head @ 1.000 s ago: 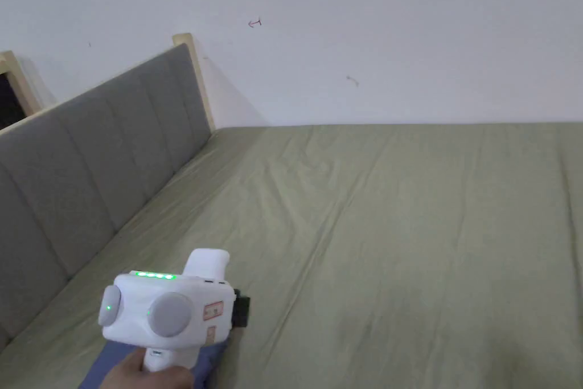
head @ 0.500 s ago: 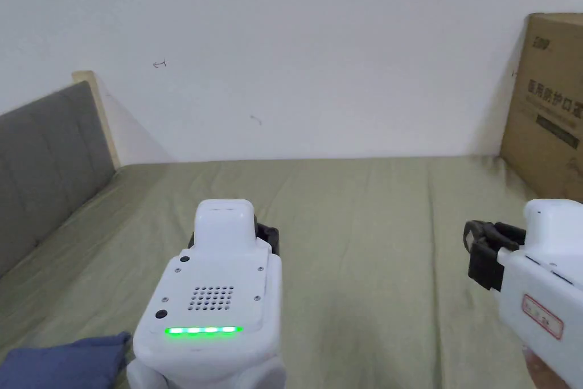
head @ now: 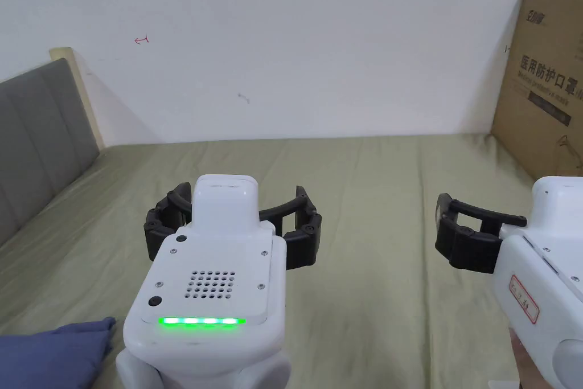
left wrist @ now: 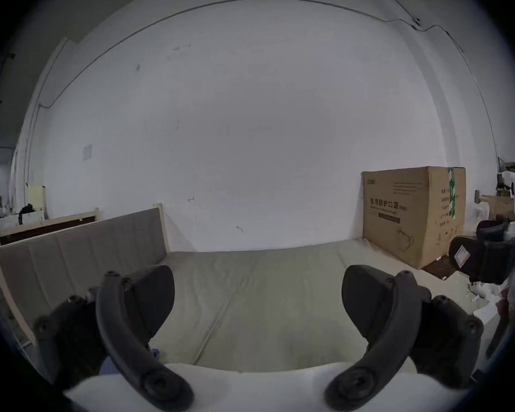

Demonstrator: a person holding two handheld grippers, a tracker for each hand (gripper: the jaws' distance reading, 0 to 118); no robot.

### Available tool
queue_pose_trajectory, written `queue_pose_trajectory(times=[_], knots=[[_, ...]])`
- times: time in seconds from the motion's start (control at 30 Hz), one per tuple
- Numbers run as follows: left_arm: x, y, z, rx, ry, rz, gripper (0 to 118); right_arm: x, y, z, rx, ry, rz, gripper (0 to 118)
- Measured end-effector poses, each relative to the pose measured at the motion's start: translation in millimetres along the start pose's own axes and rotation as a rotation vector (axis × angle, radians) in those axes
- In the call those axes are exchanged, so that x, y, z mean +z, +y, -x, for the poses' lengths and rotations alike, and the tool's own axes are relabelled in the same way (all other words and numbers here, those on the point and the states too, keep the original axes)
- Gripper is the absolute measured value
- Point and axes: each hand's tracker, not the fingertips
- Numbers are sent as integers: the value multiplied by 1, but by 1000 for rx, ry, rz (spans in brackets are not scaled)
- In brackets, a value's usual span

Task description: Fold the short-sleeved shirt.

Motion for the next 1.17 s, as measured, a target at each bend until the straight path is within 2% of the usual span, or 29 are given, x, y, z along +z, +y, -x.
queue_pose_trajectory(times=[0.43, 0.63, 0.73, 1.17], knots=[[-2, -5, 0, -30, -3, 10, 113, -1, 4, -1, 22, 16, 1, 118], [-2, -5, 8, 75, -70, 43, 113, -2, 4, 2, 15, 25, 7, 118], [-6, -4, 2, 36, 9, 83, 113, -2, 4, 3, 15, 30, 19, 118], [-4, 2, 4, 109, 2, 98, 113, -2, 0, 6, 30, 32, 46, 118]])
